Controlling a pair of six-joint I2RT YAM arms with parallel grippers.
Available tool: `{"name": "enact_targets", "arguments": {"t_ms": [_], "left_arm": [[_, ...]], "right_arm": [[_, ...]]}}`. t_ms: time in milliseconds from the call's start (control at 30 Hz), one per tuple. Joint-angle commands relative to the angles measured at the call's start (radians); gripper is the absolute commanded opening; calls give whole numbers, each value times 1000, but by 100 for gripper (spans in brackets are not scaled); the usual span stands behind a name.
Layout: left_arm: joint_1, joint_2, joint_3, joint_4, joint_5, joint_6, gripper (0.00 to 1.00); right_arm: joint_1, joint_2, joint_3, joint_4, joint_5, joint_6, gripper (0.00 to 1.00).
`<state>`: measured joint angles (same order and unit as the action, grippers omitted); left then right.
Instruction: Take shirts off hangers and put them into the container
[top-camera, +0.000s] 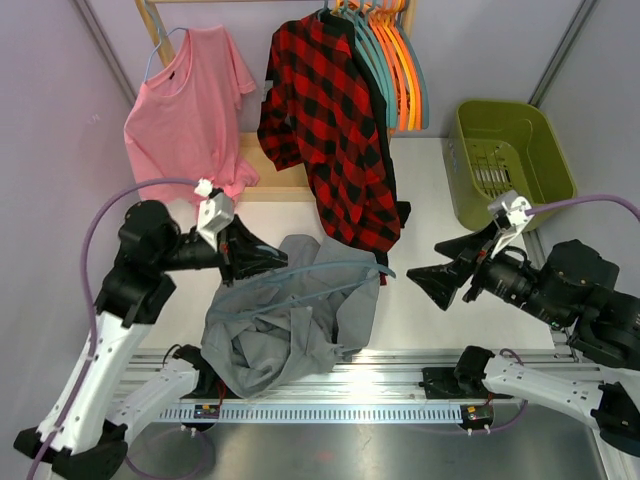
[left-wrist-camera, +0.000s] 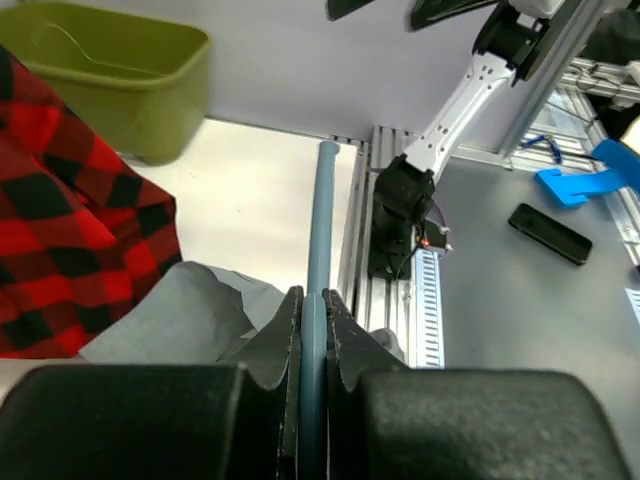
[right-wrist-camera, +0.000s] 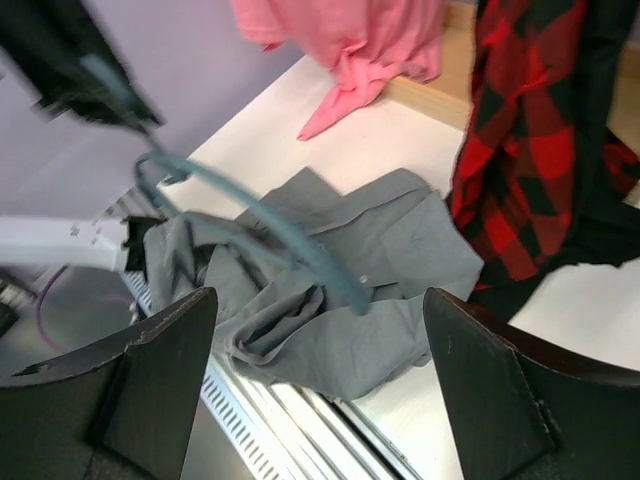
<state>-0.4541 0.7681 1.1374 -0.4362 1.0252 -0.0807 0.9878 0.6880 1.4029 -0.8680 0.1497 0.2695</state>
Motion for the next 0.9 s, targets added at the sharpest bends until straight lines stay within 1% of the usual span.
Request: {"name": "enact_targets", "arguments": {"t_ms": [0, 33, 67, 133, 167, 233, 400, 467, 533, 600, 633, 667, 733, 767, 800, 833, 867], "left_arm": [[68, 52, -28, 149, 286, -134, 0], [71, 56, -37, 207, 305, -183, 0], [77, 63, -45, 312, 324, -218, 0], [80, 100, -31, 385, 357, -299, 0], [80, 118, -18, 402, 384, -309, 0], [78, 143, 13, 399, 392, -321, 0], [77, 140, 7, 422, 404, -346, 0], [77, 138, 4, 430, 400, -355, 0], [77, 142, 5, 432, 392, -372, 0], [77, 155, 10, 433, 377, -381, 0], [77, 160, 13, 432, 371, -393, 0], [77, 161, 16, 454, 349, -398, 0], [77, 158, 21, 449, 317, -390, 8], [77, 154, 34, 415, 281, -378, 21], [77, 140, 47, 377, 239, -354, 36], [77, 132, 71, 241, 177, -267, 53], [77, 119, 91, 182, 16, -227, 64]], "right_arm": [[5, 47, 19, -11, -183, -59, 91], [5, 54, 18, -5, -206, -61, 91], [3, 65, 8, 0, -231, -64, 91], [5, 77, -5, 21, -294, -62, 91], [5, 93, -19, 24, -312, -61, 91], [5, 108, -38, 47, -341, -58, 91], [5, 162, -70, 86, -381, -67, 91], [3, 180, -81, 103, -407, -70, 90], [5, 197, -91, 138, -444, -66, 85], [5, 228, -114, 179, -476, -50, 63], [5, 240, -122, 191, -521, -49, 47], [3, 263, -133, 202, -527, -27, 0], [3, 277, -146, 221, -544, -18, 0], [3, 280, -150, 222, -549, -15, 0], [3, 277, -150, 221, -544, -15, 0], [3, 272, -151, 219, -529, -15, 0], [3, 256, -151, 218, -513, -15, 0]]}}
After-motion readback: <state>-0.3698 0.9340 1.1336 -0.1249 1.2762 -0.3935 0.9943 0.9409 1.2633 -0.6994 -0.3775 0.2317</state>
